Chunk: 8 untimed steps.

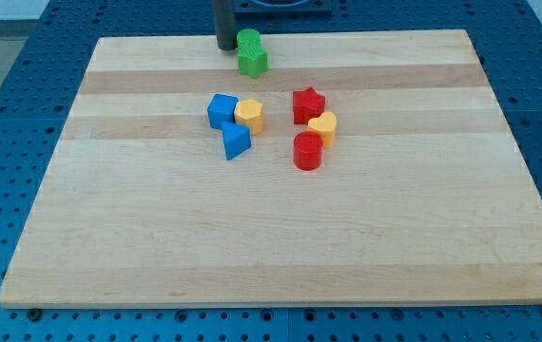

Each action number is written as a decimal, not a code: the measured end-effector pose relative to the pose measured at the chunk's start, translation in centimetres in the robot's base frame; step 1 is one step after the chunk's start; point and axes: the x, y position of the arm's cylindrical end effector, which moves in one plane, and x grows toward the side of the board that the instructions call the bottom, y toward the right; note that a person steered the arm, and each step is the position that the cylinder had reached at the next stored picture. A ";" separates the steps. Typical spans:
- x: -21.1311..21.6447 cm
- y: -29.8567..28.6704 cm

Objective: Push the blue triangle to the bottom left

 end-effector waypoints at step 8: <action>15.6 3.9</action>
